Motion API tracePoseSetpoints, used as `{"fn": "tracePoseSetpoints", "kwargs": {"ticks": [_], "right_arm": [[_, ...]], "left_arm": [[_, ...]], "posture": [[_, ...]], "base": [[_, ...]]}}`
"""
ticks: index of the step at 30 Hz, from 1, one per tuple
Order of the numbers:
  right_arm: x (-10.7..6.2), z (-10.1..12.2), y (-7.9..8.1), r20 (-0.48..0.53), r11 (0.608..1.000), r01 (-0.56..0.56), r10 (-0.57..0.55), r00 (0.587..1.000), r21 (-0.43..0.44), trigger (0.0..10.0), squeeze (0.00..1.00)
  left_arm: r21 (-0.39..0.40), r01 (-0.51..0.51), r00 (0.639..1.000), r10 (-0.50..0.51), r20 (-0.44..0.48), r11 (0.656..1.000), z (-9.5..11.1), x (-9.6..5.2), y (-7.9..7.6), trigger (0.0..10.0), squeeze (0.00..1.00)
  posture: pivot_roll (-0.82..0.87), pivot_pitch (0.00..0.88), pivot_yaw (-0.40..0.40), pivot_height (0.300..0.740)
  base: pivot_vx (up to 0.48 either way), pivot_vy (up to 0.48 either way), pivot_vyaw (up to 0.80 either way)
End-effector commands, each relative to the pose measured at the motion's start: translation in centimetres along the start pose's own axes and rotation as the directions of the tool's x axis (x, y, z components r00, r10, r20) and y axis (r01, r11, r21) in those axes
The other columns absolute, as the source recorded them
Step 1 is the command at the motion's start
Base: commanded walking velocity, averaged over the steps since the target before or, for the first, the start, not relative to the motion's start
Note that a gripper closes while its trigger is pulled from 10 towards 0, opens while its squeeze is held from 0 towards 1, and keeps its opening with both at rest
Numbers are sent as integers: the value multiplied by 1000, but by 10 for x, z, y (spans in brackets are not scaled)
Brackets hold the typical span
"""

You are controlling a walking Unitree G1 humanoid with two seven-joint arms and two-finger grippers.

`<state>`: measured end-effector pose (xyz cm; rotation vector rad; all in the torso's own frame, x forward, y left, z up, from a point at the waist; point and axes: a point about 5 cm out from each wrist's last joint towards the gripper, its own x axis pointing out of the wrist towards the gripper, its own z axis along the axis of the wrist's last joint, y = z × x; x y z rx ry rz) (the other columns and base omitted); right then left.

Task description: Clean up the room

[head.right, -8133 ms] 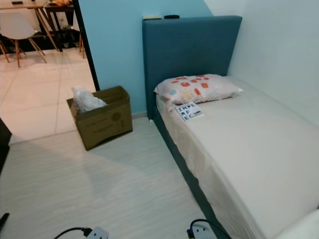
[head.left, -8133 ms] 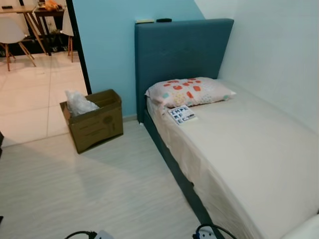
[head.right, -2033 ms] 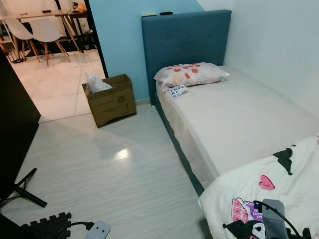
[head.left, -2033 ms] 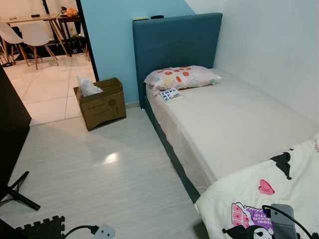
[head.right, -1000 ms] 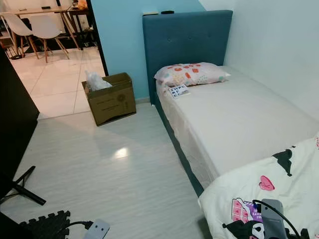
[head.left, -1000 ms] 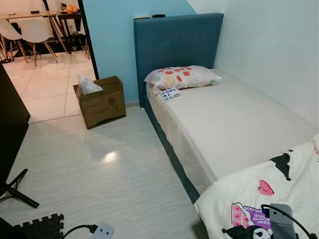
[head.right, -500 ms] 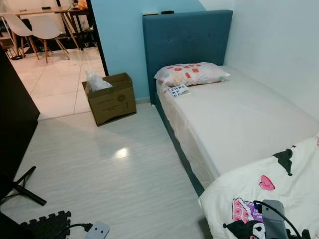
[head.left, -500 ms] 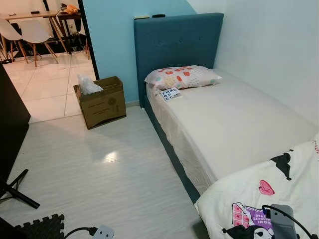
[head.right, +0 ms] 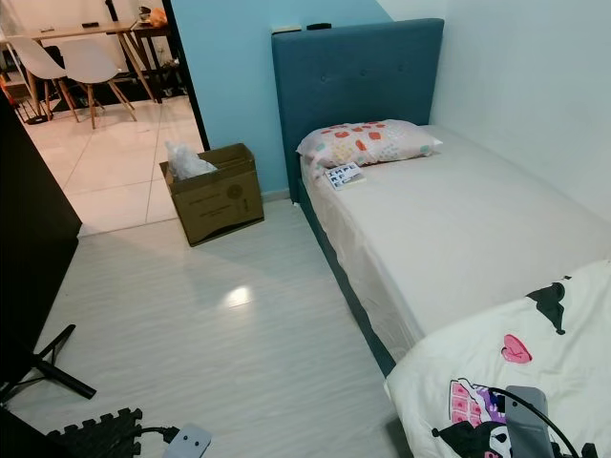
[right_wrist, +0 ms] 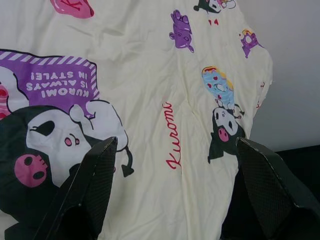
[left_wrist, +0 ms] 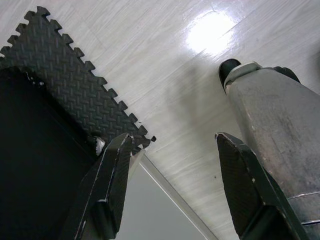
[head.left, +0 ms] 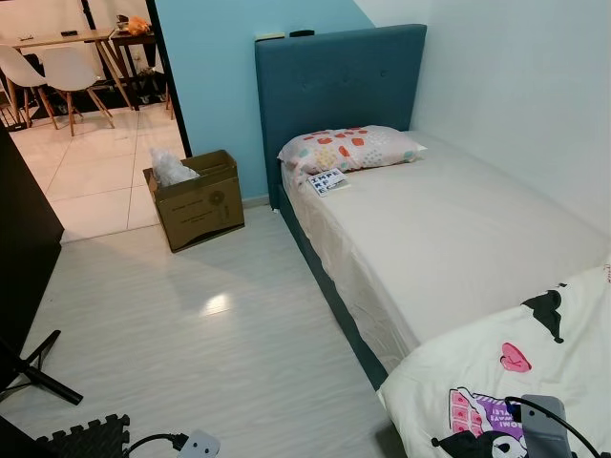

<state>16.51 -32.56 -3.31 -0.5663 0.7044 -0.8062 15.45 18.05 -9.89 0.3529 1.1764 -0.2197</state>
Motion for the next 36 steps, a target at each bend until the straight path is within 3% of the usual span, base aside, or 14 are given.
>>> {"fn": "tracePoseSetpoints", "kwargs": {"ticks": [1, 9, 20, 36], "right_arm": [[1, 2, 0, 2, 1000, -3, 3, 1000, 4, 10000, 0], [4, 4, -3, -1, 1000, -5, 5, 1000, 4, 10000, 0], [4, 0, -6, -3, 1000, -3, 3, 1000, 3, 10000, 0], [4, -6, -10, -2, 1000, 1, -1, 1000, 4, 10000, 0]], "left_arm": [[12, 0, 1000, 0, -1, 1000, 1, 0, 2, 10000, 0], [11, 1, 1000, -1, 5, 1000, 4, 0, 1, 10000, 0], [17, 3, 1000, -3, -20, 1000, -9, -1, 2, 10000, 0], [19, 11, 1000, -11, -6, 1000, -3, 0, -3, 10000, 0]], "posture": [[-95, 0, 32, 697], [-91, 0, 18, 697], [-88, 0, 19, 697], [-97, 0, 9, 697]], "base": [[0, 0, 0], [0, 0, 0], [0, 0, 0], [0, 0, 0]]}}
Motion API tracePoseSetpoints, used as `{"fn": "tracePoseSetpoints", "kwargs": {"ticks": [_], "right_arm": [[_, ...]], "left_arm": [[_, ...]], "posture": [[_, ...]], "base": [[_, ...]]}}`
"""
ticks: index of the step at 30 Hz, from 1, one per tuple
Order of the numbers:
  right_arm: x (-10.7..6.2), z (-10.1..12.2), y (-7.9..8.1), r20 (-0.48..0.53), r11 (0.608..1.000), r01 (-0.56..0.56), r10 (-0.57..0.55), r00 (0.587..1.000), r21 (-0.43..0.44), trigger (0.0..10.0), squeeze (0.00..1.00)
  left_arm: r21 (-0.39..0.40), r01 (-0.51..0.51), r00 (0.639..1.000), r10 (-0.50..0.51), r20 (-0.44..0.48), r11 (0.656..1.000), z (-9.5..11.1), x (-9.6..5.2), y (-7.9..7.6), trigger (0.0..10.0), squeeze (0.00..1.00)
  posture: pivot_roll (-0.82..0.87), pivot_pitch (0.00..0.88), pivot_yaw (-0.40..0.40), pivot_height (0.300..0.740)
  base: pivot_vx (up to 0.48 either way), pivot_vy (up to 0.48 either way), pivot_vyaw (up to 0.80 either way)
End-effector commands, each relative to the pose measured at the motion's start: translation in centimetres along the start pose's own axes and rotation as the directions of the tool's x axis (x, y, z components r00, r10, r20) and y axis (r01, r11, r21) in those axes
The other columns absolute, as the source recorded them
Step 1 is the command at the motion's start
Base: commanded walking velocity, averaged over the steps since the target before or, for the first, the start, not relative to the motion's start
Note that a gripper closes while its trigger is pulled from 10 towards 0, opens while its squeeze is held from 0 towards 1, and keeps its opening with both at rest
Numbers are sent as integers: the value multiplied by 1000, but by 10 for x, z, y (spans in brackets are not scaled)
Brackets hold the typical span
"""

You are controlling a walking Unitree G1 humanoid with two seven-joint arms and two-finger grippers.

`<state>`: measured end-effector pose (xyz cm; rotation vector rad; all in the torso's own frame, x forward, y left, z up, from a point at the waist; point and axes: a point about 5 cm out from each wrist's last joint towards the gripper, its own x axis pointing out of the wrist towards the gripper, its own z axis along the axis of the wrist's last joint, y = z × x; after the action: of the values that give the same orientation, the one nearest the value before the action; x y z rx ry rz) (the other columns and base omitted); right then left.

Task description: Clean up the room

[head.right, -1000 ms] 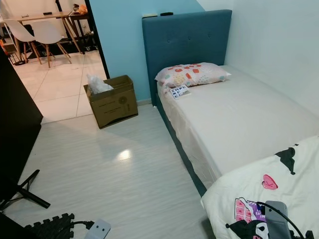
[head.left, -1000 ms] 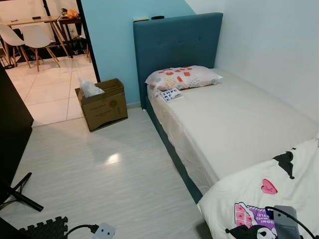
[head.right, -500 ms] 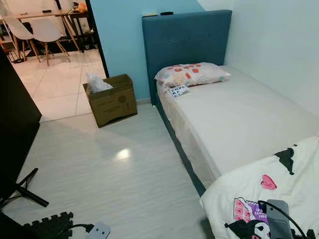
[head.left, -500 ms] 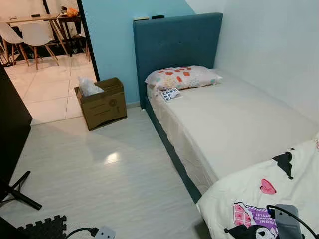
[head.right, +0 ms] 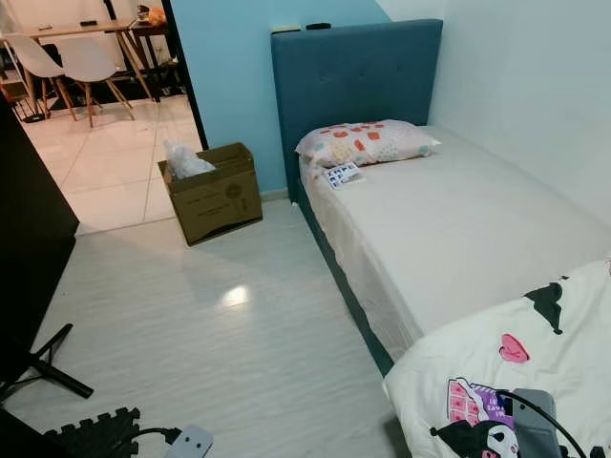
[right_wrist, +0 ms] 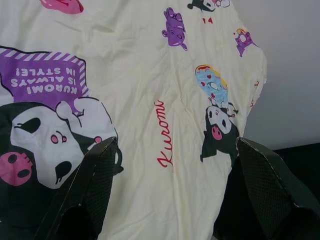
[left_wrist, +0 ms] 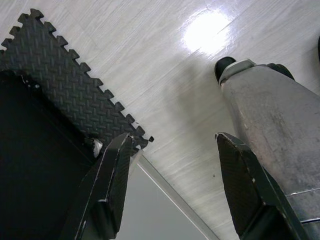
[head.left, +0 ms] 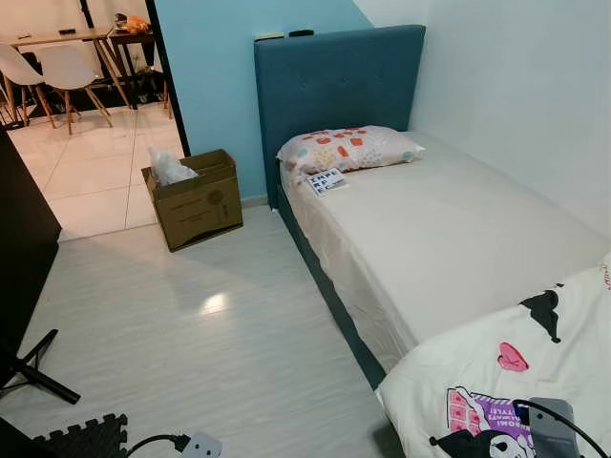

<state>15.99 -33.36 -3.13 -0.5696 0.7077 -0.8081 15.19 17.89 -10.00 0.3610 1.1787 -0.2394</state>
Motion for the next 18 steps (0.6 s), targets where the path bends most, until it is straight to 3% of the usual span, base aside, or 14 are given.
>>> {"fn": "tracePoseSetpoints", "kwargs": {"ticks": [1, 18], "right_arm": [[1, -1, -2, 1, 1000, -1, 1, 1000, 8, 10000, 0], [-2, 8, 8, 15, 1000, -2, 2, 1000, 13, 10000, 0]], "left_arm": [[2, 1, 1000, -1, -7, 1000, -2, 0, -1, 10000, 0], [16, -14, 1000, 14, -5, 1000, -1, -1, 8, 10000, 0]], "posture": [[-94, 0, 9, 697], [-81, 0, 38, 697]], "base": [[0, 0, 0], [0, 0, 0]]}}
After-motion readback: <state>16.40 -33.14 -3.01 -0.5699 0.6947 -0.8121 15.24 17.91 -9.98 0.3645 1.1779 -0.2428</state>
